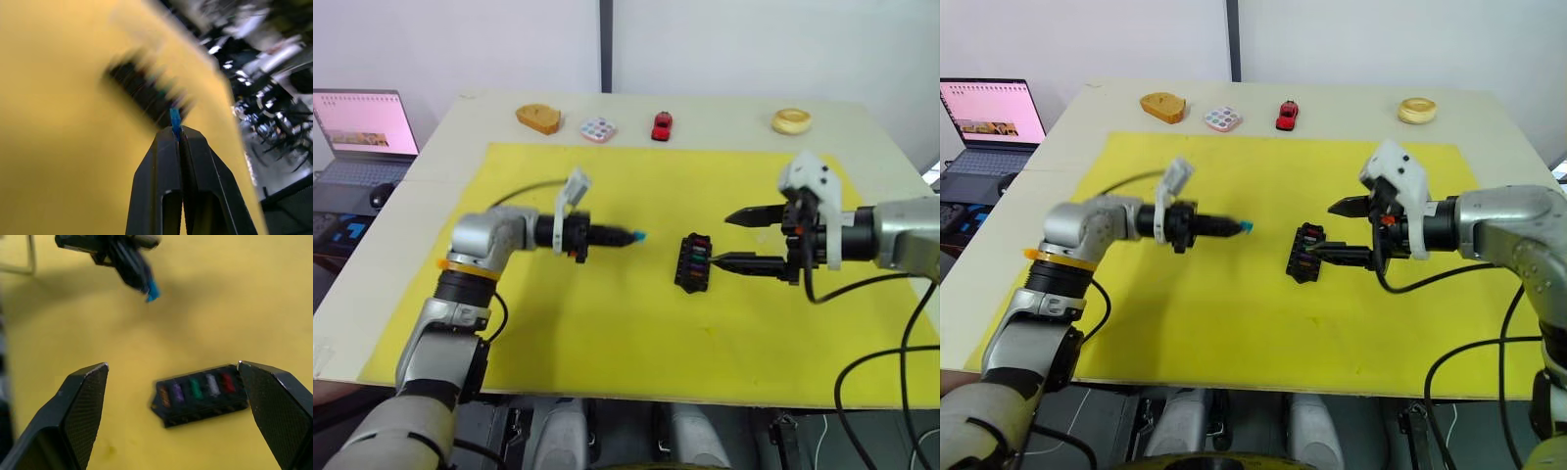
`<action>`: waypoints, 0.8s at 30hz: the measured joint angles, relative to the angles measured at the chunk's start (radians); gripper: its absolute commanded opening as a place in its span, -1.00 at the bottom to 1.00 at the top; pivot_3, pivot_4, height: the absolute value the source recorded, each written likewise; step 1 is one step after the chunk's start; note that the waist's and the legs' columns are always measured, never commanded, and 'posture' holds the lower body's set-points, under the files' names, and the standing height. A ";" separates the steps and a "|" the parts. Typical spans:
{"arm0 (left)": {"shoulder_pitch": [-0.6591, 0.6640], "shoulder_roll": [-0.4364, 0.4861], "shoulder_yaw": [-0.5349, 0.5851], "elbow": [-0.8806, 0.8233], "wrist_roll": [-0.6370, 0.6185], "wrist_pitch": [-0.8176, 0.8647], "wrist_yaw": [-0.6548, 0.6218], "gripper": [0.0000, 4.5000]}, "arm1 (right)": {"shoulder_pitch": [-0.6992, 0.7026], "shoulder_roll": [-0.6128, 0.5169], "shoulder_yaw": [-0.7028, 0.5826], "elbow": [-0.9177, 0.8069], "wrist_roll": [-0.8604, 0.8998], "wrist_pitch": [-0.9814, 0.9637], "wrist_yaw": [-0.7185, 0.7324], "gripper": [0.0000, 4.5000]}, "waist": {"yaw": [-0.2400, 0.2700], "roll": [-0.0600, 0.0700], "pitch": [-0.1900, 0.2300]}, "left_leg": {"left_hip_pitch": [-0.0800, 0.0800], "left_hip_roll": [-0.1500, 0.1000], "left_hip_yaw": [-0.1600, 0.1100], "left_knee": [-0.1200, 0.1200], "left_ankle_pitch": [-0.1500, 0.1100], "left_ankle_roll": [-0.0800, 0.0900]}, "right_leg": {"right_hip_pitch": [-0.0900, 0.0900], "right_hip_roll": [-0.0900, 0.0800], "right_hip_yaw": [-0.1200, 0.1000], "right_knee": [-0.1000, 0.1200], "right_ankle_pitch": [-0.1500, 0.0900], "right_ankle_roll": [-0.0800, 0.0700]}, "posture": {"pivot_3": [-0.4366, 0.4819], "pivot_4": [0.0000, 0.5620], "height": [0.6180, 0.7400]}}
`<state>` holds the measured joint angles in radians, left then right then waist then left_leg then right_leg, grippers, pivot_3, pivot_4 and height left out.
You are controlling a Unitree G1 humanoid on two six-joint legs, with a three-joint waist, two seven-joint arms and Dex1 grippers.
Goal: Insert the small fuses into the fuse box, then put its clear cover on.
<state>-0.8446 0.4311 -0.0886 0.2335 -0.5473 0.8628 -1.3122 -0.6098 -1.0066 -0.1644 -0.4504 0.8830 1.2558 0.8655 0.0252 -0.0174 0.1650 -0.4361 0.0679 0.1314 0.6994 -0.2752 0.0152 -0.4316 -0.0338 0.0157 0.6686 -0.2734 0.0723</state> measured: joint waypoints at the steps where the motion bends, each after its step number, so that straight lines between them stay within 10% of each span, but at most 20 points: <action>1: -0.006 0.000 0.016 -0.058 -0.019 -0.015 -0.003 -0.97 | -0.029 0.019 -0.015 0.024 0.047 0.051 -0.014 1.00 | -0.004 0.001 0.000 | 0.000 0.000 0.000 0.000 0.000 0.000 | 0.000 0.000 0.000 -0.001 0.000 0.000 | -0.05 -0.47 1.00; 13: 0.026 -0.009 -0.010 -0.274 -0.054 -0.094 0.011 -0.97 | -0.217 0.126 -0.136 0.160 0.343 0.269 -0.149 1.00 | -0.016 0.001 0.000 | 0.000 -0.001 0.000 -0.001 0.000 0.001 | 0.000 0.003 0.000 -0.001 0.001 0.001 | -0.05 -0.47 1.00; 16: 0.022 -0.011 -0.017 -0.273 -0.054 -0.108 0.012 -1.00 | -0.221 0.158 -0.112 0.160 0.363 0.279 -0.184 0.40 | -0.017 0.001 0.000 | 0.000 -0.001 0.001 -0.001 0.000 0.001 | 0.000 0.003 0.000 -0.001 0.001 0.001 | -0.05 -0.47 1.00; 24: 0.015 -0.023 -0.042 -0.263 -0.052 -0.136 0.027 -1.00 | -0.222 0.172 -0.044 0.151 0.367 0.265 -0.216 0.40 | -0.016 0.001 0.000 | 0.000 -0.001 0.001 -0.001 0.000 0.001 | 0.000 0.003 0.000 -0.001 0.001 0.001 | -0.05 -0.47 1.00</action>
<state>-0.8298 0.4079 -0.1305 -0.0299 -0.5991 0.7273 -1.2849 -0.8315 -0.8345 -0.2081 -0.2989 1.2497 1.5203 0.6496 0.0090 -0.0167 0.1647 -0.4361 0.0666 0.1321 0.6984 -0.2756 0.0158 -0.4319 -0.0304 0.0156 0.6672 -0.2729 0.0737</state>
